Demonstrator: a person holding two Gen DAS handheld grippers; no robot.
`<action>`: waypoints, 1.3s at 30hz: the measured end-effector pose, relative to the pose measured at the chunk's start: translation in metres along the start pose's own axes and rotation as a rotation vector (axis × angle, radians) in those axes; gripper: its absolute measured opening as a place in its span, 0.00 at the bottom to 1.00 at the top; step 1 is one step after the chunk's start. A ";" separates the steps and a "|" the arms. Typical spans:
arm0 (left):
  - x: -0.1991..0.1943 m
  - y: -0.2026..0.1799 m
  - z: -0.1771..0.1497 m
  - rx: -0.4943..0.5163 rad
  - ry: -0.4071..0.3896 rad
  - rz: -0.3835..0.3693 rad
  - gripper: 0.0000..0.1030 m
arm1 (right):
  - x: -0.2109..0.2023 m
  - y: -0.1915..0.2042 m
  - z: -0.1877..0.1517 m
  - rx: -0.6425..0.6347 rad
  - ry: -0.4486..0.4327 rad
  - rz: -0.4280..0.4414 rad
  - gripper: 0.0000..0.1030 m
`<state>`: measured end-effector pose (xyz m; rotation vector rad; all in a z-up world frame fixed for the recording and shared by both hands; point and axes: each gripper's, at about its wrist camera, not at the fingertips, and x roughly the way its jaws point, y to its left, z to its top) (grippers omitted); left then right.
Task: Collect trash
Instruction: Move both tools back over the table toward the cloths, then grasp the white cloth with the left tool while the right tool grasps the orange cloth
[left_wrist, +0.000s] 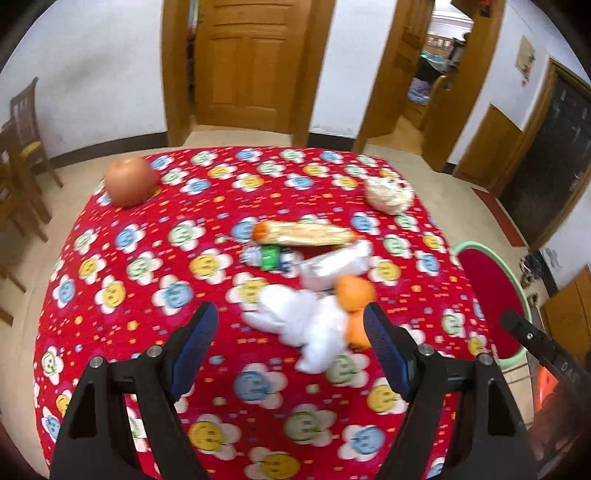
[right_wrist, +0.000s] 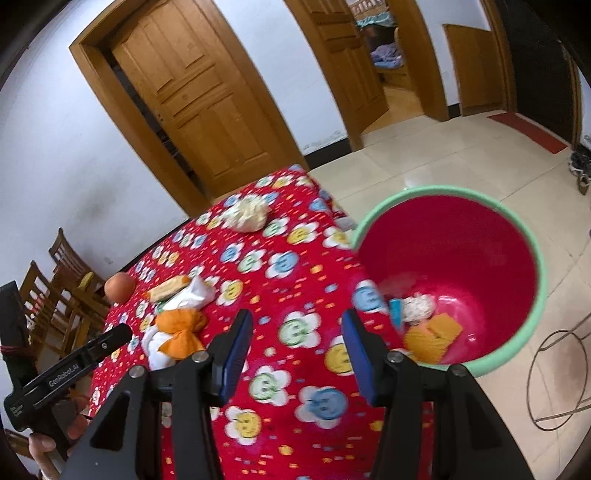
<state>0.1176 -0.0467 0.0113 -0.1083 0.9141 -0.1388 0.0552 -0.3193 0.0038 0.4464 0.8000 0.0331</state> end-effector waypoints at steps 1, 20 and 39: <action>0.002 0.005 -0.001 -0.010 0.002 0.005 0.78 | 0.003 0.004 0.000 -0.005 0.007 0.004 0.52; 0.016 0.082 -0.025 -0.163 0.060 0.082 0.78 | 0.064 0.087 -0.017 -0.148 0.149 0.114 0.52; 0.013 0.069 -0.024 -0.155 0.046 0.059 0.78 | 0.091 0.094 -0.024 -0.135 0.195 0.147 0.09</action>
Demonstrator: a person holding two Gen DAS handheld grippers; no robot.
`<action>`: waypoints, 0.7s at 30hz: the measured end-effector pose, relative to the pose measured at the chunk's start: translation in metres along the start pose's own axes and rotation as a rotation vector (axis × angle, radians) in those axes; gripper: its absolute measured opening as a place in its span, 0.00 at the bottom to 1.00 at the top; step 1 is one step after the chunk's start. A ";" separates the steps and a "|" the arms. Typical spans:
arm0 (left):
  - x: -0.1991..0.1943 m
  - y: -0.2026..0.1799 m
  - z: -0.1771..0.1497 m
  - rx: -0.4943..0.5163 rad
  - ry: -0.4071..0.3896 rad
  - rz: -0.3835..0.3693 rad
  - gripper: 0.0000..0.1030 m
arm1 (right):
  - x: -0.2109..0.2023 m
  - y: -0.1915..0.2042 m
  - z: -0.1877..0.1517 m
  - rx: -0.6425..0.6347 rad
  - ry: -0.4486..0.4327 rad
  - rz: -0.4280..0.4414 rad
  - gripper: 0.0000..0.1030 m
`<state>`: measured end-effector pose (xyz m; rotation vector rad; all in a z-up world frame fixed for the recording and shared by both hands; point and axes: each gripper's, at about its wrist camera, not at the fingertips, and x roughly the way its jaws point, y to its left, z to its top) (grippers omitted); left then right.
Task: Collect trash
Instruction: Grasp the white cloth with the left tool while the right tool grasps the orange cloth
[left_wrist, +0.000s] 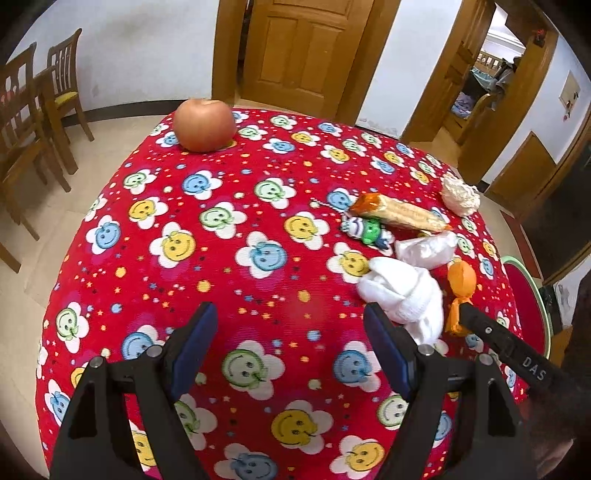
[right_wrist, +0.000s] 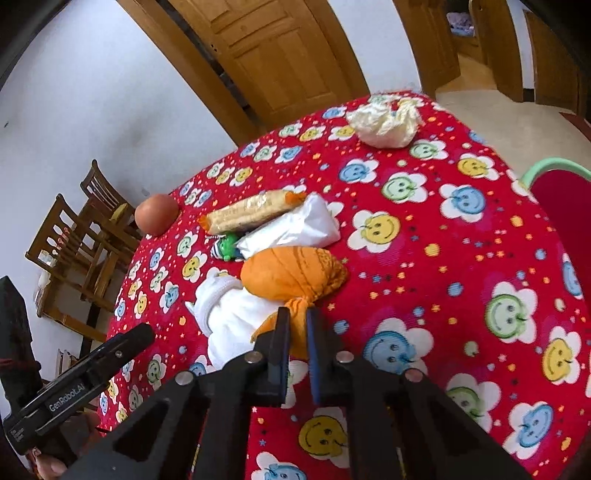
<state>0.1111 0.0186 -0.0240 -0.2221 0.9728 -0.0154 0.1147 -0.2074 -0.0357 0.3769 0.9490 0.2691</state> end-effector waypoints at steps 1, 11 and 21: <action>0.000 -0.004 0.000 0.005 0.000 -0.005 0.78 | -0.005 -0.001 0.000 0.000 -0.011 -0.002 0.09; 0.001 -0.046 -0.002 0.080 0.015 -0.067 0.78 | -0.048 -0.027 -0.001 0.036 -0.090 -0.012 0.09; 0.025 -0.073 0.001 0.120 0.058 -0.091 0.73 | -0.083 -0.061 -0.006 0.097 -0.156 -0.067 0.09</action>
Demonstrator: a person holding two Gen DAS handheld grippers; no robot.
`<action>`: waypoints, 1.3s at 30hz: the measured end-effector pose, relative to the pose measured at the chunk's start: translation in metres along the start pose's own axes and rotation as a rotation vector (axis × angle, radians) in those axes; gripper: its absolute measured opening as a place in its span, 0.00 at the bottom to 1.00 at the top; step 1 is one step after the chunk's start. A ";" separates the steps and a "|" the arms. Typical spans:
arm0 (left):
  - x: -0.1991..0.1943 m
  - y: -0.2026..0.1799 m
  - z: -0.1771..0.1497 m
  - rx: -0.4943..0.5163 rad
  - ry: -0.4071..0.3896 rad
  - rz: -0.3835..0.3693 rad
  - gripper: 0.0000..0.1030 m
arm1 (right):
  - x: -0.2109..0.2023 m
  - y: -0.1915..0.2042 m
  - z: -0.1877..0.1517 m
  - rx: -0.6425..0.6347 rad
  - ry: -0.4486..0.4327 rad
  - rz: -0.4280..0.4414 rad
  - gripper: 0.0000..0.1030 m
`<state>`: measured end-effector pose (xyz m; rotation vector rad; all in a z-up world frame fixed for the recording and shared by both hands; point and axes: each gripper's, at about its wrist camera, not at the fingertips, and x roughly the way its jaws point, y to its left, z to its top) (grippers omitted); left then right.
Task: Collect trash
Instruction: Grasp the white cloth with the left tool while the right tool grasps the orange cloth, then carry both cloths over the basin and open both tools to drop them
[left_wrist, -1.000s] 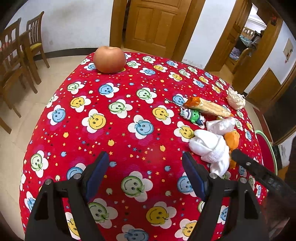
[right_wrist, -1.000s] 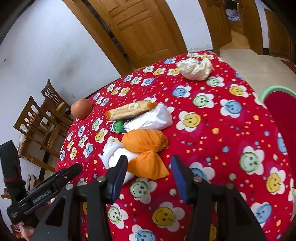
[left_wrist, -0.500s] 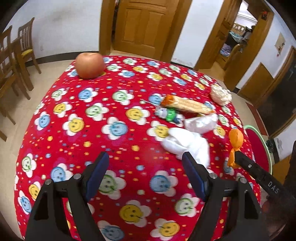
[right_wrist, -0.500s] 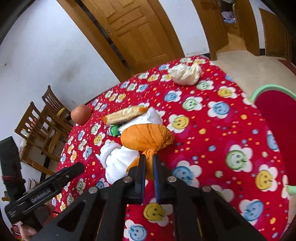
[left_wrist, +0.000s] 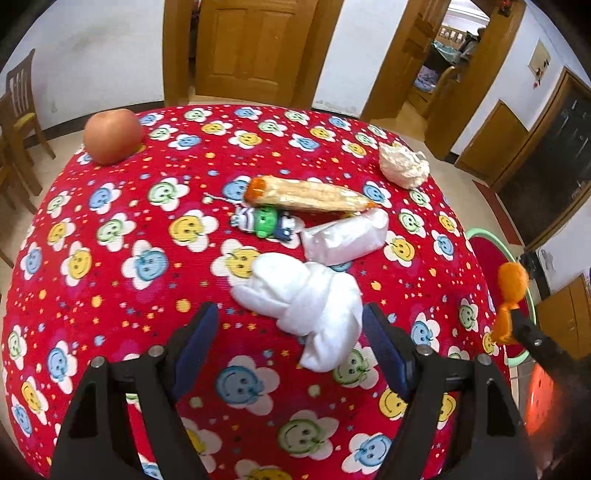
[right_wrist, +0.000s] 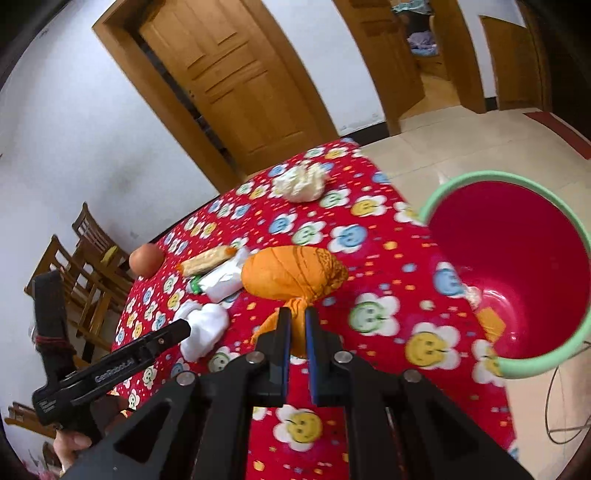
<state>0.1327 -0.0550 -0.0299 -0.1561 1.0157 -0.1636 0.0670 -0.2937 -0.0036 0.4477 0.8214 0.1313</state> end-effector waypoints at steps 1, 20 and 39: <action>0.002 -0.002 0.000 0.006 0.005 0.000 0.72 | -0.003 -0.003 0.000 0.005 -0.006 -0.005 0.09; -0.020 -0.035 -0.008 0.106 -0.021 -0.103 0.30 | -0.049 -0.109 -0.009 0.185 -0.101 -0.196 0.09; -0.032 -0.149 -0.012 0.319 -0.016 -0.225 0.30 | -0.077 -0.152 -0.010 0.238 -0.161 -0.269 0.36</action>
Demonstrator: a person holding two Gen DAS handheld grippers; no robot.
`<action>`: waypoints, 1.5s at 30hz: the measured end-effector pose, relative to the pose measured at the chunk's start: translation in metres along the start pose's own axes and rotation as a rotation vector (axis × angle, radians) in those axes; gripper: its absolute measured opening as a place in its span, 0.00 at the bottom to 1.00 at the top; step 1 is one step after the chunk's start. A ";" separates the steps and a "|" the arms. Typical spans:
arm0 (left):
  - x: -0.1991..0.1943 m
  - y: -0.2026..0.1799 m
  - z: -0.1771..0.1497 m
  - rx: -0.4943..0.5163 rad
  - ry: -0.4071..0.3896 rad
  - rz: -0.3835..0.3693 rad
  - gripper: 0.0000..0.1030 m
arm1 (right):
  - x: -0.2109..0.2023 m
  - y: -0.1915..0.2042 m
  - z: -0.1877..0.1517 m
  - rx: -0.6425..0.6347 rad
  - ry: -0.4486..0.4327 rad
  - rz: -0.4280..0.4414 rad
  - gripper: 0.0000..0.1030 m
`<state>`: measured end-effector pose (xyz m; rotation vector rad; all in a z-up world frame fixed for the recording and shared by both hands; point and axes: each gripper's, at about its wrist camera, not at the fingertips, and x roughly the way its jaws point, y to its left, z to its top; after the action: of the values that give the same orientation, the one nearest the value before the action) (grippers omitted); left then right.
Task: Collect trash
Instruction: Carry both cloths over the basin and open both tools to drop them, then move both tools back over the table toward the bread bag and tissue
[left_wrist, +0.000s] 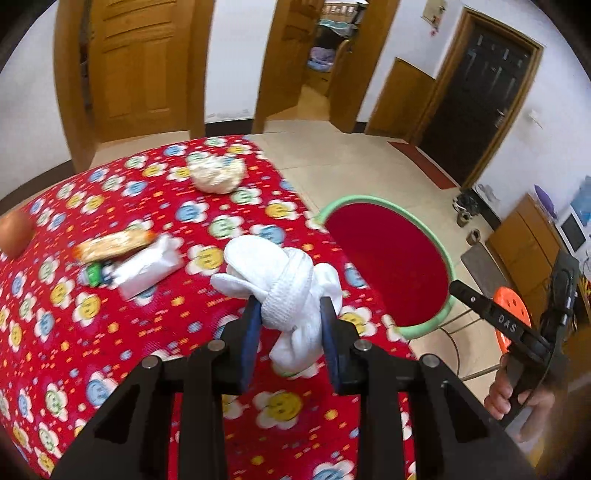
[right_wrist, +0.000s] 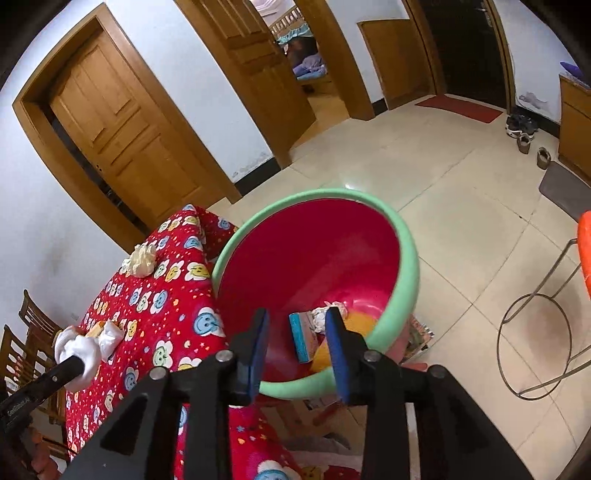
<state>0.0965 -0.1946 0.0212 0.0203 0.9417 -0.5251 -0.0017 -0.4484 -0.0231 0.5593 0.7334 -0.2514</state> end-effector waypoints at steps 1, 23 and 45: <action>0.005 -0.007 0.002 0.014 0.003 -0.002 0.30 | -0.002 -0.001 0.000 -0.001 -0.005 -0.006 0.36; 0.086 -0.108 0.020 0.211 0.066 -0.066 0.47 | -0.018 -0.046 -0.002 0.071 -0.053 -0.049 0.43; 0.026 -0.007 0.018 0.039 -0.009 0.121 0.61 | -0.019 0.008 -0.011 0.000 -0.029 0.052 0.52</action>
<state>0.1193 -0.2157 0.0137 0.1095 0.9148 -0.4308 -0.0178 -0.4350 -0.0137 0.5730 0.6899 -0.2109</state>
